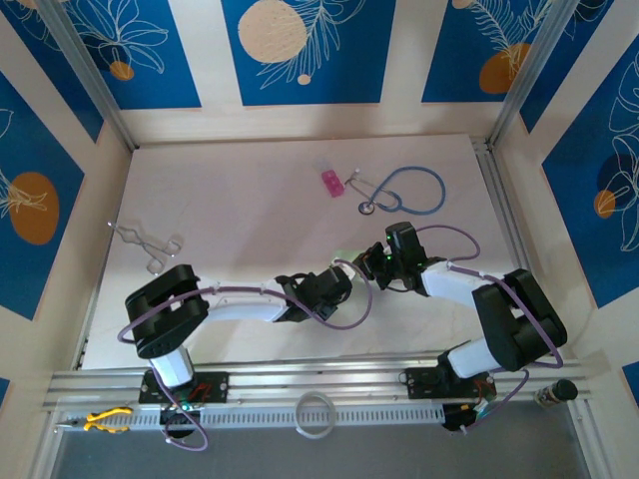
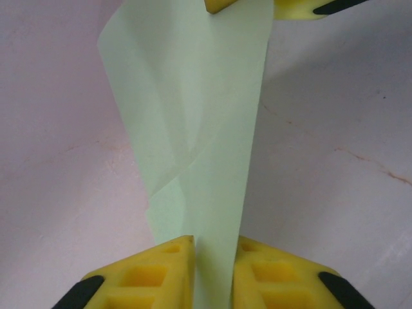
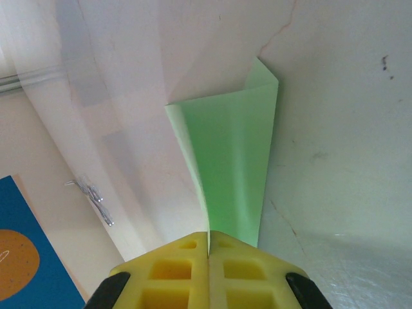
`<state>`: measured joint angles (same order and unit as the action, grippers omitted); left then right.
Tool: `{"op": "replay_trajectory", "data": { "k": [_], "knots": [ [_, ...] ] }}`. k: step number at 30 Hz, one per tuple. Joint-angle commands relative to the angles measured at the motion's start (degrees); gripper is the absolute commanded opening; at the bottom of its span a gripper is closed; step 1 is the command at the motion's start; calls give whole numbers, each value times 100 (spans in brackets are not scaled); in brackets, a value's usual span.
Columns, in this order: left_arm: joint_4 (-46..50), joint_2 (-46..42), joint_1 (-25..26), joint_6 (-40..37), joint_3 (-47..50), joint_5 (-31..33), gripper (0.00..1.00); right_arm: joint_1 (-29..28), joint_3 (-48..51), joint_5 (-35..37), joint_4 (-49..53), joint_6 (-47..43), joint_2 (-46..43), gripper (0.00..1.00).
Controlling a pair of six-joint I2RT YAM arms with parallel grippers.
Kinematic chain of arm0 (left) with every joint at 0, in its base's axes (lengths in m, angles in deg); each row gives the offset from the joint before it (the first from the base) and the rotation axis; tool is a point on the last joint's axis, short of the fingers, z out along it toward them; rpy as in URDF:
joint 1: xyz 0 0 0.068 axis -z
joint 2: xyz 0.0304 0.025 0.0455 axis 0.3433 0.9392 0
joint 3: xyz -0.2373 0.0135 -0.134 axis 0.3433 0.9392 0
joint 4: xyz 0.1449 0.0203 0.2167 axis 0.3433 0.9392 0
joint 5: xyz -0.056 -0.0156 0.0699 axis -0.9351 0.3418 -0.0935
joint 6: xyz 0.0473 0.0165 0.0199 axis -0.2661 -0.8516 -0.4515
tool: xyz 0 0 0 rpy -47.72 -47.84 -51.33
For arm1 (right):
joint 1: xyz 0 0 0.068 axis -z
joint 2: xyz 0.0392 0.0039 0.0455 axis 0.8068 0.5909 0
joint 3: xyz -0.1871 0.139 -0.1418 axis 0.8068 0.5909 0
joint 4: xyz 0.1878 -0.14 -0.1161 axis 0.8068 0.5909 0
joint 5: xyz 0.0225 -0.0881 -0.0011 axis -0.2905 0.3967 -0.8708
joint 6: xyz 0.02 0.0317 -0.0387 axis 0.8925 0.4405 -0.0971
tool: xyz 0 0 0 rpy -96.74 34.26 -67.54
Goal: Fold a paper plane with a square sheet of paper (pick it up from the middle)
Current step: Fold the wing for the fifth time at the center of the table.
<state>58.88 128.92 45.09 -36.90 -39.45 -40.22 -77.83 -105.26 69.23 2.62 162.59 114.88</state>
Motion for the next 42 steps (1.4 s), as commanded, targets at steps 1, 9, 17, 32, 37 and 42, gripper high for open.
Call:
{"op": "replay_trajectory", "data": {
  "k": [1, 9, 17, 32, 37, 42],
  "knots": [
    [144, 61, 66, -6, -27, 111, 18, -29, 27, -28, 135, -80, -30, 2],
    [175, 145, 58, 68, -44, 67, 12, -17, -91, -34, 332, -414, -189, 12],
    [22, 199, -38, 457, -47, -404, 10, 66, -155, 553, 1574, -1213, -1062, 30],
    [-206, 495, -212, 946, -84, -1117, 10, 210, 373, 492, 2017, -1424, -1797, 36],
    [-590, 391, -464, 1180, 115, -1727, 9, 226, 479, 298, 1776, -1462, -1753, 36],
    [-1015, 309, -798, 1369, 294, -2665, 8, 217, 545, 59, 1446, -1634, -1700, 36]
  ]
}}
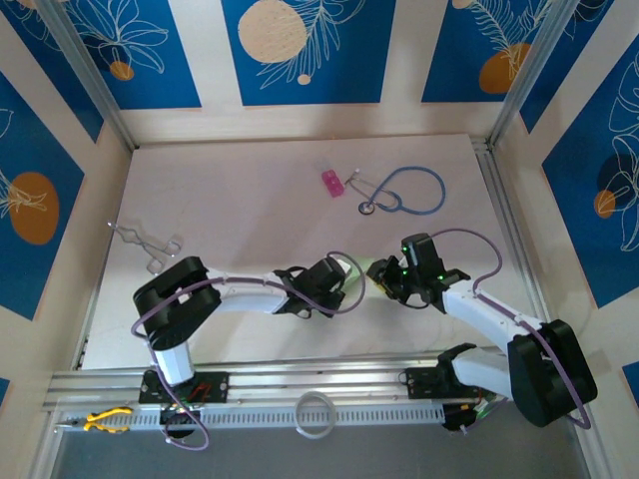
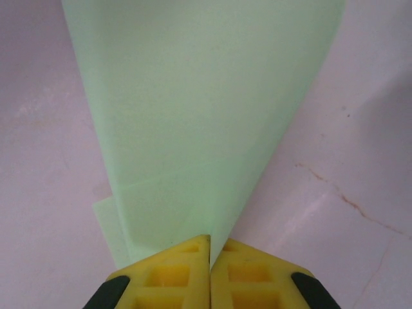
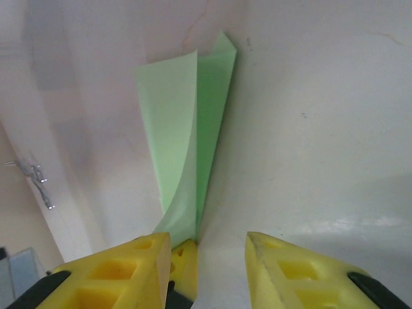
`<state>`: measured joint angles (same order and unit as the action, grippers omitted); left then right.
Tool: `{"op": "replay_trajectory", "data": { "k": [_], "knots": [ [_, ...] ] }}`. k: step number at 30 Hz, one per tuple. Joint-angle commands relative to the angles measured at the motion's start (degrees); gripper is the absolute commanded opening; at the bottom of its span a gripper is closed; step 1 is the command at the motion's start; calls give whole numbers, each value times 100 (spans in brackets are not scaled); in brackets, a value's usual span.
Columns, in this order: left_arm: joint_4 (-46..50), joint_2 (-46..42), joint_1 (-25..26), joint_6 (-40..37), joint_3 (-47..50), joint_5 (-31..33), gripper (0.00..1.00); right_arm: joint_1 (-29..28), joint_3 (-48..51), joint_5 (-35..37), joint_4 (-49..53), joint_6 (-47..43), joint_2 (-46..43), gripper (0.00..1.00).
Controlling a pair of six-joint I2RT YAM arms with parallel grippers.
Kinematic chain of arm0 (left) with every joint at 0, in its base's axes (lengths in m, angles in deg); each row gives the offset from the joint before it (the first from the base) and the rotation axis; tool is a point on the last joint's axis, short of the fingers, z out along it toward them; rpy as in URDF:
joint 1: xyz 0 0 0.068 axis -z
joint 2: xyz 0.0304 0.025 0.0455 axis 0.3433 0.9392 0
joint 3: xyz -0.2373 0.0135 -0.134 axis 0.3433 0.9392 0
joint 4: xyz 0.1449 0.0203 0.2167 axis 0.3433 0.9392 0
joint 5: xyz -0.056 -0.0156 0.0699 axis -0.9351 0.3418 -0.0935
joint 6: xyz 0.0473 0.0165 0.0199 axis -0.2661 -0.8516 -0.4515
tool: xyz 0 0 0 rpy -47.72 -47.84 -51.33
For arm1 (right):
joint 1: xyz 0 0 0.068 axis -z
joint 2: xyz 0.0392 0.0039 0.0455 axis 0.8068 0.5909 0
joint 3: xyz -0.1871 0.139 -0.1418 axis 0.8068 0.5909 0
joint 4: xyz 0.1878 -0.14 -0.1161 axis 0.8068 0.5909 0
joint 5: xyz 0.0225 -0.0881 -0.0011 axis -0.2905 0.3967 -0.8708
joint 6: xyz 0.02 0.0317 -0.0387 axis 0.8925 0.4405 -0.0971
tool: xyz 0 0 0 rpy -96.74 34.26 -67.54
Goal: Fold a paper plane with a square sheet of paper (pick it up from the middle)
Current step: Fold the wing for the fifth time at the center of the table.
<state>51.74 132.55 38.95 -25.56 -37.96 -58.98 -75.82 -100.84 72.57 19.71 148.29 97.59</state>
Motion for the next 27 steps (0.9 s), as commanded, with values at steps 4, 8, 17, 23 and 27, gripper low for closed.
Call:
{"op": "replay_trajectory", "data": {
  "k": [4, 8, 17, 23, 27],
  "knots": [
    [-731, -15, -520, 511, 296, -1588, 6, -16, 110, -440, -514, -380, 107, 35],
    [-1279, 81, -868, 873, 451, -2374, 5, -52, 99, -503, -664, -514, 219, 33],
    [-1579, 319, -1295, 1145, 453, -3247, 5, -204, 8, -685, -938, -782, 565, 27],
    [-1407, 555, -1314, 1125, 306, -3427, 6, -314, -124, -833, -1245, -821, 971, 13],
    [-1310, 687, -1312, 1117, 214, -3495, 6, -309, -173, -840, -1512, -736, 1243, 5]
  ]
}}
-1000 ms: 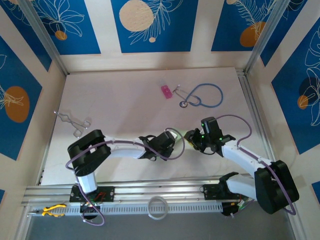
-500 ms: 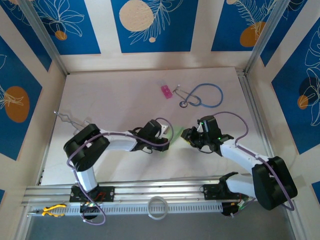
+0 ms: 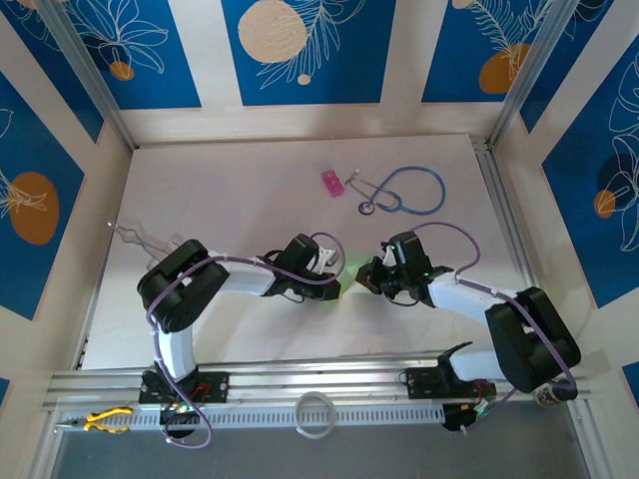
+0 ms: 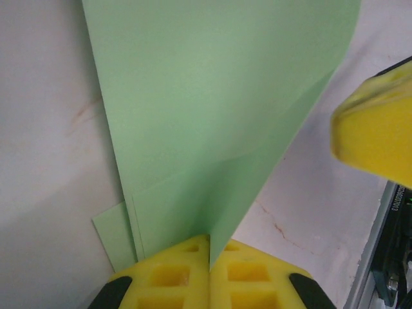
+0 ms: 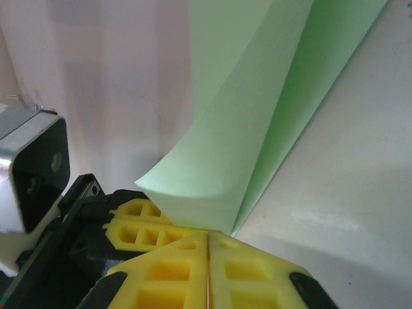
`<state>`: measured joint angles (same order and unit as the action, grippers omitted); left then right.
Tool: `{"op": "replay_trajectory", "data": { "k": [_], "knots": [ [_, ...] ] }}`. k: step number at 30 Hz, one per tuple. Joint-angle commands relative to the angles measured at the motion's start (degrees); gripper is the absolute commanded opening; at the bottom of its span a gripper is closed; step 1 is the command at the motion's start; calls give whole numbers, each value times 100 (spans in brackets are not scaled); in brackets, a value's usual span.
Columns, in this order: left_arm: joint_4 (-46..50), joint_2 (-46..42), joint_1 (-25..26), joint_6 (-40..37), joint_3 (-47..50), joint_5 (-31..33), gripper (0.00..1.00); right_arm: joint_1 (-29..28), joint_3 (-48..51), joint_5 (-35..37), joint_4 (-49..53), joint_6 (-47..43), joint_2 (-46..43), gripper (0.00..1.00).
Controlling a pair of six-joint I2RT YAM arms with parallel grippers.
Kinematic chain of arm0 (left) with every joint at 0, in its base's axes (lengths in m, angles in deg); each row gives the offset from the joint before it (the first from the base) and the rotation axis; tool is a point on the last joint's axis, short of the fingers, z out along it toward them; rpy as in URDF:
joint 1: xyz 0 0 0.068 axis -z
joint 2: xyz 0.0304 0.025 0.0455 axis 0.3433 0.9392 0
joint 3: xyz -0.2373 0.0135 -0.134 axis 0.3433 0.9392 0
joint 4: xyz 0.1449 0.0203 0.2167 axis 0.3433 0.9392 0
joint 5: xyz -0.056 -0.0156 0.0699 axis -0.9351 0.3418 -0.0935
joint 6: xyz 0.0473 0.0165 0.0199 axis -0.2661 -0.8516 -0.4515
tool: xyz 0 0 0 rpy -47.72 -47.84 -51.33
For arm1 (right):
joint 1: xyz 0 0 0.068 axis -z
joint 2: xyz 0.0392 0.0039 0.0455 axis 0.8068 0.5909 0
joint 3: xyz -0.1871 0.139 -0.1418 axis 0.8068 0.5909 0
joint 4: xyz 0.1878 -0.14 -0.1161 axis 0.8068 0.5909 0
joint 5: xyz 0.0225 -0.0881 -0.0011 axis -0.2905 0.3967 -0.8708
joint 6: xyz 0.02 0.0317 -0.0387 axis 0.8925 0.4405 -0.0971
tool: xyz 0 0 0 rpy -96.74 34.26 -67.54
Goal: Fold a paper plane with a square sheet of paper (pick it up from the middle)
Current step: Fold the wing for the fifth time at the center of the table.
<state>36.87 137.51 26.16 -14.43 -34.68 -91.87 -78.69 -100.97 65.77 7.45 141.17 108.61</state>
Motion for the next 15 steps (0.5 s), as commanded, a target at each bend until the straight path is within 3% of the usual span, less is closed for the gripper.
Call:
{"op": "replay_trajectory", "data": {
  "k": [1, 10, 15],
  "knots": [
    [187, 218, -34, 11, -123, -213, 6, -28, -192, -205, -344, -43, 193, 4],
    [284, 407, -45, 38, -194, -304, 7, -68, -463, -381, -794, 58, 821, 2],
    [285, 407, -54, 15, -212, -337, 10, -69, -496, -80, -804, 173, 1086, 2]
  ]
}}
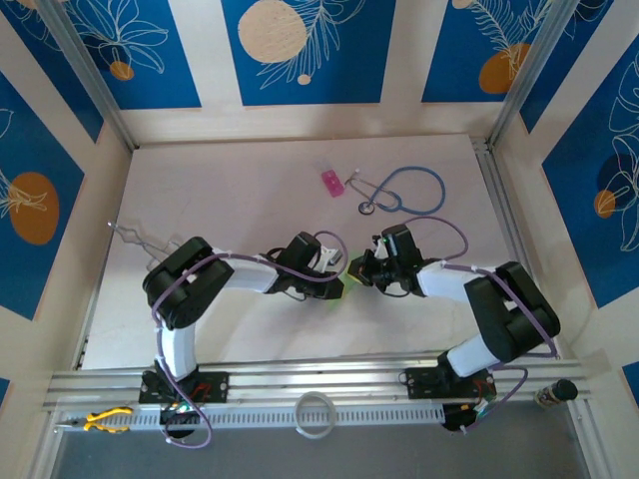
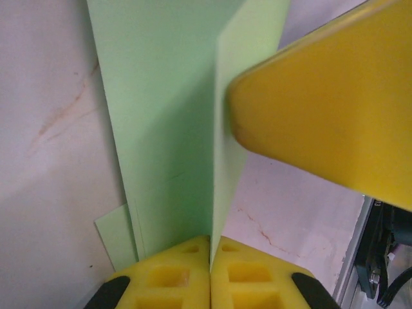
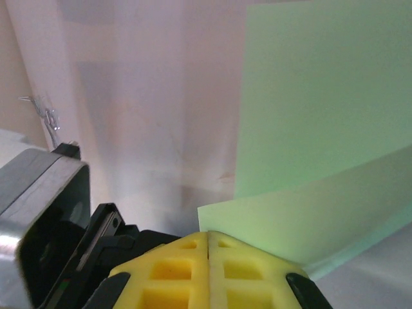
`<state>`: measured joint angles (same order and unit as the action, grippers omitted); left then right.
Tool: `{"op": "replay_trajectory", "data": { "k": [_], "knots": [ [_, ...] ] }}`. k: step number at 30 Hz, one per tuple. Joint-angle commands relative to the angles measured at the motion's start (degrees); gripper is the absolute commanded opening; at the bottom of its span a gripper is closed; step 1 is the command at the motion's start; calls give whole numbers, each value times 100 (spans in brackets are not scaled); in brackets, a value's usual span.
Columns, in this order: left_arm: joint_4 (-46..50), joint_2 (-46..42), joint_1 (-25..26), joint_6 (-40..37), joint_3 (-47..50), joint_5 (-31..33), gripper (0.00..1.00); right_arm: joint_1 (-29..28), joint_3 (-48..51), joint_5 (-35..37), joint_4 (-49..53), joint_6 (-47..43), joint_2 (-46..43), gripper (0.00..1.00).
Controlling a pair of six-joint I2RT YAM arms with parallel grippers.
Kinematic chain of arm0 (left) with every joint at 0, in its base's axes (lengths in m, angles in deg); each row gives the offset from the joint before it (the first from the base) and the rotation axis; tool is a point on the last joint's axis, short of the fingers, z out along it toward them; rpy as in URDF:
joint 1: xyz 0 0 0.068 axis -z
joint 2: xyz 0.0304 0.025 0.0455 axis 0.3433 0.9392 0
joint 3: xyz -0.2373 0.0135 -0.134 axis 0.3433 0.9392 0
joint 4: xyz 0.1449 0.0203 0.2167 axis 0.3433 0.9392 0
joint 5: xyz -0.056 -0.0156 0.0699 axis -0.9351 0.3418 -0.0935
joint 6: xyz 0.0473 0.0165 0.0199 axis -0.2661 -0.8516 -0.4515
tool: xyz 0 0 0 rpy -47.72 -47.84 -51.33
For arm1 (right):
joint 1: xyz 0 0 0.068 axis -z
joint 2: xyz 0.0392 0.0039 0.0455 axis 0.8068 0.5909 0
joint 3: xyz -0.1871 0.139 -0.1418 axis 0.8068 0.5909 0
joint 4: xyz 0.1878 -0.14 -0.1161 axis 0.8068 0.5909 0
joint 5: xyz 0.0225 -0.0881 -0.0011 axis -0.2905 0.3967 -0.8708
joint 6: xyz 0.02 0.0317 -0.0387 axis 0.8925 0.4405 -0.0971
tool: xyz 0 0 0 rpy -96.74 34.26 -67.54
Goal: Fold a paper plane with a square sheet of paper (pick it up from the middle)
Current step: Fold the wing for the fifth time at the center of the table.
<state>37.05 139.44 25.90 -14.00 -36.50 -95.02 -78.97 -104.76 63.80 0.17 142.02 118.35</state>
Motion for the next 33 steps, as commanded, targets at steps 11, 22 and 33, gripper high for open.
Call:
{"op": "replay_trajectory", "data": {
  "k": [11, 22, 33],
  "knots": [
    [-72, 39, -49, -58, 128, -204, 16, 39, -19, 414, 89, 96, 184, 2],
    [-384, 142, -51, 40, 399, -222, 0, 55, -71, 342, 129, 54, 253, 2],
    [-364, 371, -54, 198, 488, -273, 0, 338, 330, 506, 505, -177, -833, 11]
  ]
}}
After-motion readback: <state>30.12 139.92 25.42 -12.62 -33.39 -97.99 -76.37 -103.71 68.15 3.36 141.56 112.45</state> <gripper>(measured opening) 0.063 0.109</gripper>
